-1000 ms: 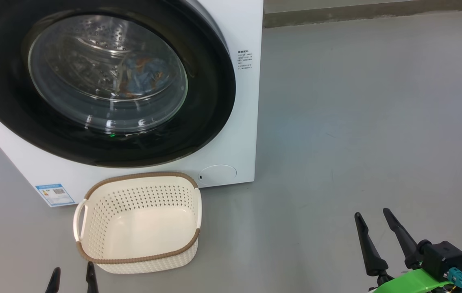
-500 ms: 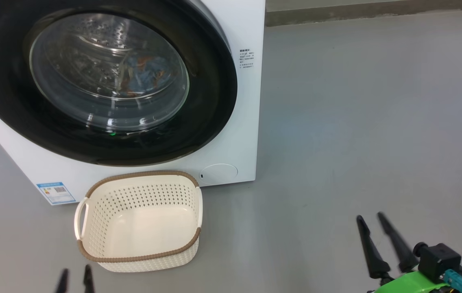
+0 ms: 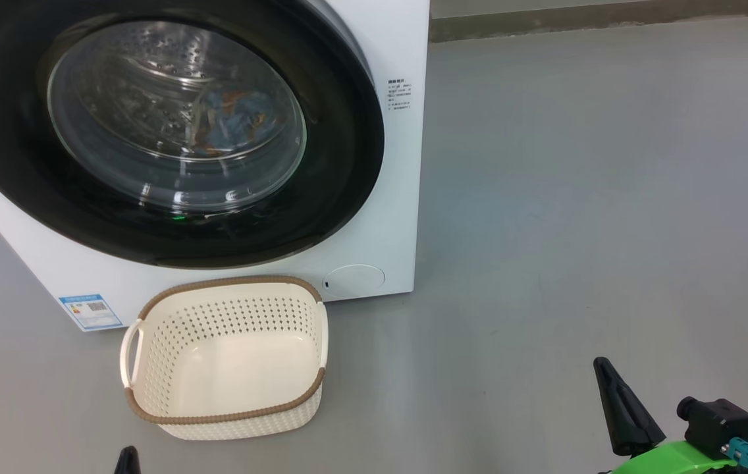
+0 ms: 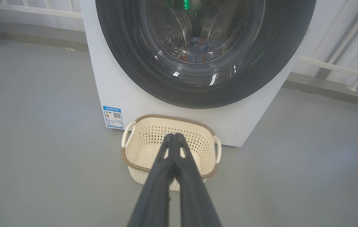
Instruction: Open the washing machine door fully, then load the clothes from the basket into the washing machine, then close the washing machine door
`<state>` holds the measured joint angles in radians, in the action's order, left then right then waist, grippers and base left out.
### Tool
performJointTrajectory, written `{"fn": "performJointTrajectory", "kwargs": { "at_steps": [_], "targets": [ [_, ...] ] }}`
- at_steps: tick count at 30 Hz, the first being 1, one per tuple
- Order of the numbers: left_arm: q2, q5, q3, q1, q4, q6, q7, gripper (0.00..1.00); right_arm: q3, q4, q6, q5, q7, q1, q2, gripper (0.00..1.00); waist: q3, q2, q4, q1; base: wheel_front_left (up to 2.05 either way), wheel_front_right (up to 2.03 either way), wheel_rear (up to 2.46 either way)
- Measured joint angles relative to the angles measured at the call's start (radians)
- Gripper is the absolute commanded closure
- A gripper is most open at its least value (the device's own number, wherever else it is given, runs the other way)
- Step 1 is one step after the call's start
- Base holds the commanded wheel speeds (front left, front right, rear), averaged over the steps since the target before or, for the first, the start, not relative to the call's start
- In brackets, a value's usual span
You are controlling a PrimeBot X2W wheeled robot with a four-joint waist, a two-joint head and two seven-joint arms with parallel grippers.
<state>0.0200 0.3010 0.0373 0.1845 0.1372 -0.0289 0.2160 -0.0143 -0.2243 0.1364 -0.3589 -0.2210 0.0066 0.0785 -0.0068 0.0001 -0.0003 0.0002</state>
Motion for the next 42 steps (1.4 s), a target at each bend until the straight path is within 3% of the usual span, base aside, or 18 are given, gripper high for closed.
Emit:
{"fn": "performJointTrajectory", "kwargs": {
  "at_steps": [42],
  "targets": [
    [0.001, 0.472, 0.011, -0.076, 0.045, 0.053, -0.115, 1.0, 0.055, -0.016, 0.0, -0.45, 0.116, -0.006, -0.011, 1.0, 0.004, -0.0001, 0.0, -0.0001, 0.0, 0.0, 0.0]
  ]
}}
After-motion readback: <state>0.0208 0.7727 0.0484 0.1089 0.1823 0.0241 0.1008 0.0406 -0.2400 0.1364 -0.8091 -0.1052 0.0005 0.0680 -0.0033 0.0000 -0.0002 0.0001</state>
